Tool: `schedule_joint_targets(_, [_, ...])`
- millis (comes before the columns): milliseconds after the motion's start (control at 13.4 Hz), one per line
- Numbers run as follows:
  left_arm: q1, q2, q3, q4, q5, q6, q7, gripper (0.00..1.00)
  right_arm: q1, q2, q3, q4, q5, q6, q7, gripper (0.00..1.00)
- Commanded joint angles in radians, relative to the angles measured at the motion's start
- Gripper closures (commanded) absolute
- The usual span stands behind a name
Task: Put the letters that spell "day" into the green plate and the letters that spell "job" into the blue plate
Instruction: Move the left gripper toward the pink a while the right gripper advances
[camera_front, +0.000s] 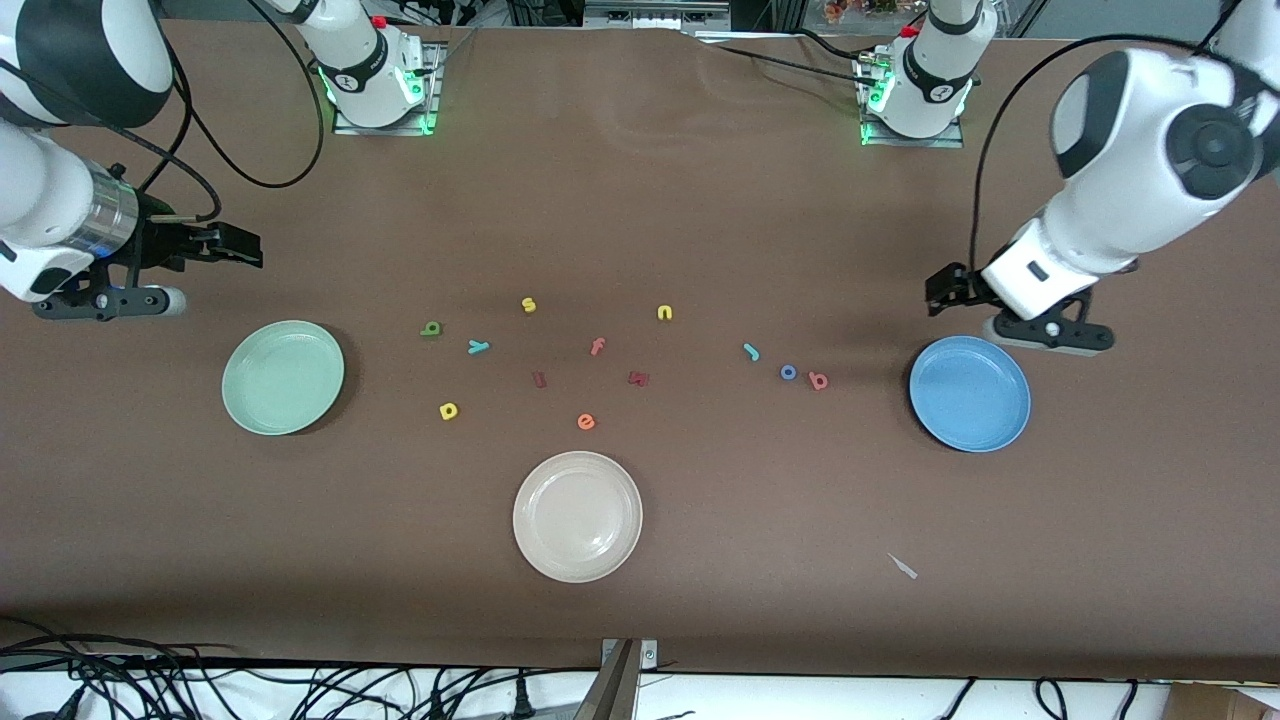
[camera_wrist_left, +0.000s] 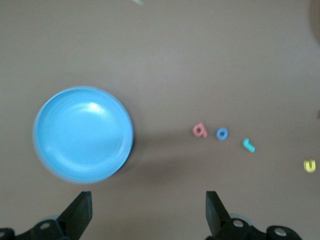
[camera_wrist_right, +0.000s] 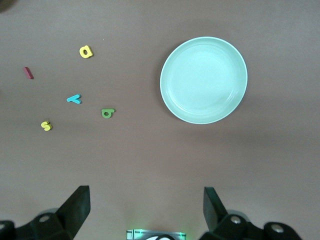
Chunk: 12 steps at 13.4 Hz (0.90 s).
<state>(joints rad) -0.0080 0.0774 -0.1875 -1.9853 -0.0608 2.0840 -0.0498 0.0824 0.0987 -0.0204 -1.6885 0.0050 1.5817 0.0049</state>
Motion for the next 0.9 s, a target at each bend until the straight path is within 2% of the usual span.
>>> schedule_joint_targets(0, [-0.049, 0.063, -0.004, -0.075, -0.027, 0.172, 0.015, 0.00, 0.002, -0.017, 0.016, -0.046, 0.009, 0.038, 0.015, 0.00])
schedule_joint_targets(149, [-0.075, 0.094, -0.004, -0.070, -0.027, 0.177, 0.016, 0.00, 0.003, -0.020, 0.027, -0.081, 0.004, 0.084, 0.041, 0.00])
schedule_joint_targets(448, [-0.093, 0.148, -0.004, -0.063, -0.021, 0.179, 0.018, 0.00, 0.004, -0.024, 0.091, -0.166, 0.006, 0.190, 0.121, 0.00])
schedule_joint_targets(672, [-0.102, 0.270, 0.006, -0.021, -0.016, 0.183, 0.018, 0.00, 0.004, -0.030, 0.144, -0.252, 0.006, 0.296, 0.194, 0.00])
schedule_joint_targets(821, [-0.125, 0.314, 0.032, -0.004, -0.017, 0.226, 0.030, 0.00, 0.004, -0.034, 0.169, -0.304, 0.006, 0.363, 0.237, 0.00])
